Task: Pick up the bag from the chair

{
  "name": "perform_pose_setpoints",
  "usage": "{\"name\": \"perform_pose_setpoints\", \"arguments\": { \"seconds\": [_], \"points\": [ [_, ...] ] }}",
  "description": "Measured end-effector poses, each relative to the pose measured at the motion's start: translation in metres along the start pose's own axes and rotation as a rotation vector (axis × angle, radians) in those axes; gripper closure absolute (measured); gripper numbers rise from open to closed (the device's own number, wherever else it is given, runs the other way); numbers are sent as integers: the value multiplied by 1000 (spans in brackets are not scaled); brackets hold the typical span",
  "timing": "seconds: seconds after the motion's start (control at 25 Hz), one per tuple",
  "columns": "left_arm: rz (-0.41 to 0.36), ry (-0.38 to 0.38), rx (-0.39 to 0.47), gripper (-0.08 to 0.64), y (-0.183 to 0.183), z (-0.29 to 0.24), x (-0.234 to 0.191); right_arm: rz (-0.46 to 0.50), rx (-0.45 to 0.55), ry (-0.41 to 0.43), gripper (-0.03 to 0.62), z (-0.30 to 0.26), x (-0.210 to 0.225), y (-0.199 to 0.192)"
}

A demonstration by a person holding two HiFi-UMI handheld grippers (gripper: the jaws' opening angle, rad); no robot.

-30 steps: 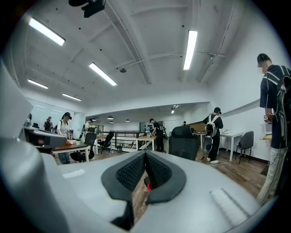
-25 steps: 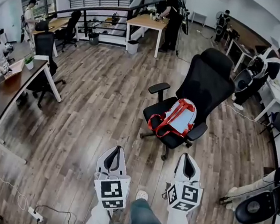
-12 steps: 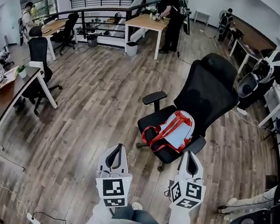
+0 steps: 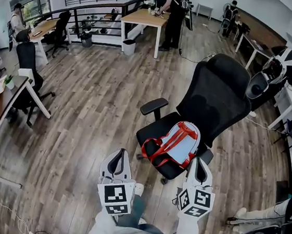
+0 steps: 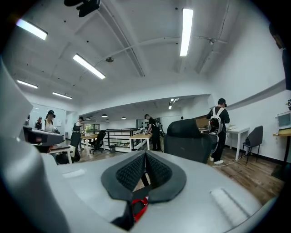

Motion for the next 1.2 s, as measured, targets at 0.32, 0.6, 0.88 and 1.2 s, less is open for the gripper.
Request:
{"name": "perform_pose_setpoints", "arguments": {
  "seconds": [0.32, 0.6, 0.88, 1.2],
  "points": [
    [-7, -55, -21, 554, 11, -108, -36, 4, -44, -37, 535, -98, -8, -8],
    [-14, -132, -37, 554, 14, -189, -56, 5, -65, -87, 534, -163, -9, -17],
    [-6, -183, -91, 554, -8, -239, -68, 27, -102, -111, 512, -201, -12, -37],
    [17, -195, -153, 554, -44, -273, -70, 37, -164, -106, 473, -226, -4, -76]
  ]
}}
Point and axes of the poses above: the fingertips, and each gripper's own axes: z backward along the fingers, x to its right, y out of its top, the point moved 3 cm from there along z, backward along the fingers, and after that the axes turned 12 degrees about -y, right-handed, at the moved point
